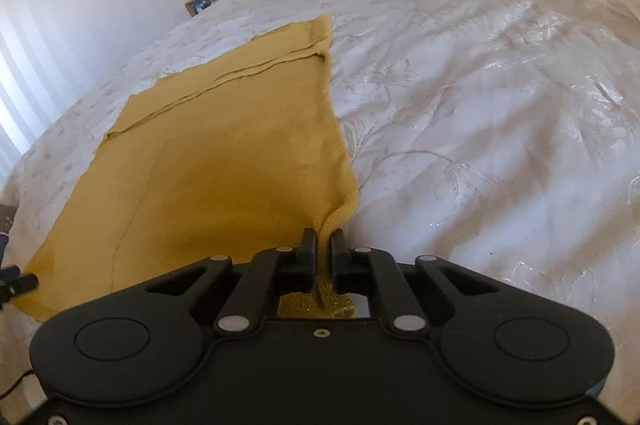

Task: Fold small clothes

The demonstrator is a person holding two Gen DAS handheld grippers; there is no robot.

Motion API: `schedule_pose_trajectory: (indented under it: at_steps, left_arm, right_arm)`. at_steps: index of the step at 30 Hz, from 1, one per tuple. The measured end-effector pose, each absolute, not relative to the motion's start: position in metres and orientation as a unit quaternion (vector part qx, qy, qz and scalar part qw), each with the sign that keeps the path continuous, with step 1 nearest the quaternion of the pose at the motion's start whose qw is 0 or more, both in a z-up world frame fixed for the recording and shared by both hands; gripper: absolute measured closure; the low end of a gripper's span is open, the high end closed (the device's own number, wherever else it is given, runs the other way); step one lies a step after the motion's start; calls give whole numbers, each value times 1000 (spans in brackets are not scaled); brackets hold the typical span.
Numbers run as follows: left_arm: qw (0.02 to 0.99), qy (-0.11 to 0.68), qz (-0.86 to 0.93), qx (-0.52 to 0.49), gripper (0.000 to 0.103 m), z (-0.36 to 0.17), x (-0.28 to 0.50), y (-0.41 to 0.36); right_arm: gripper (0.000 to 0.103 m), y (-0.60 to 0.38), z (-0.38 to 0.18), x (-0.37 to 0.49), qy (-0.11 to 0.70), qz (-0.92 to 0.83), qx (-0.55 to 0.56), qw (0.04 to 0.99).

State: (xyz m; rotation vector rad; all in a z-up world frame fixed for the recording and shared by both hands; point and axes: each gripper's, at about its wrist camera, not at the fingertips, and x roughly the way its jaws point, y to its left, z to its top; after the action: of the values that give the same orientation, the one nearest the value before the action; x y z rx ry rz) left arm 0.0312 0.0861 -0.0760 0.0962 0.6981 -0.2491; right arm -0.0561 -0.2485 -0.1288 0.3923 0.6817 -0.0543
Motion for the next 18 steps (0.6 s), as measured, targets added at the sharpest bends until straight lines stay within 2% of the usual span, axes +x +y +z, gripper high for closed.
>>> schedule_pose_trajectory:
  at_steps: [3,7,9,13,18]
  left_arm:
    - [935,340,-98,37,7,-74,36,94]
    - [922,380,-79,12,8,-83,50,104]
    - [913,399,-82,4,14,-89,55,108]
    - [906,412,-96,9,15,-99,59,107]
    - [902,410,-128,25,15,-105,59,96]
  right_arm:
    - [90,-247,-130,-55,335,-21,187,923]
    - [85,-247,-132,-55,337,-17,196,921]
    - [81,-248,-132,-55,337,-15,199,920]
    - [79,-248,-134,-54,340,-12,203,918]
    - [65,-250,-137,-54,339,-5,222,914]
